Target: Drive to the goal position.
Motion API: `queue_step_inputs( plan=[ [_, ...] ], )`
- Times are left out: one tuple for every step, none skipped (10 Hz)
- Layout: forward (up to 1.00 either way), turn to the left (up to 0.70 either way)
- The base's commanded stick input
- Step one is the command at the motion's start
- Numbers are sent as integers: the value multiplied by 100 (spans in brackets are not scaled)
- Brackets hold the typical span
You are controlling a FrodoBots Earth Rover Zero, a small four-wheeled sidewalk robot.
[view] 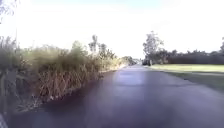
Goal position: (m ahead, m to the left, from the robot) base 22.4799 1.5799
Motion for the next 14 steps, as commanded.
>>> queue_step_inputs(
  plan=[
    [100,-40],
    [100,-40],
    [100,-40],
    [100,-23],
    [100,-11],
    [100,-3],
    [100,0],
    [100,0],
    [100,0],
    [100,0],
    [100,0],
    [100,0],
    [100,0],
    [100,0]
  ],
)
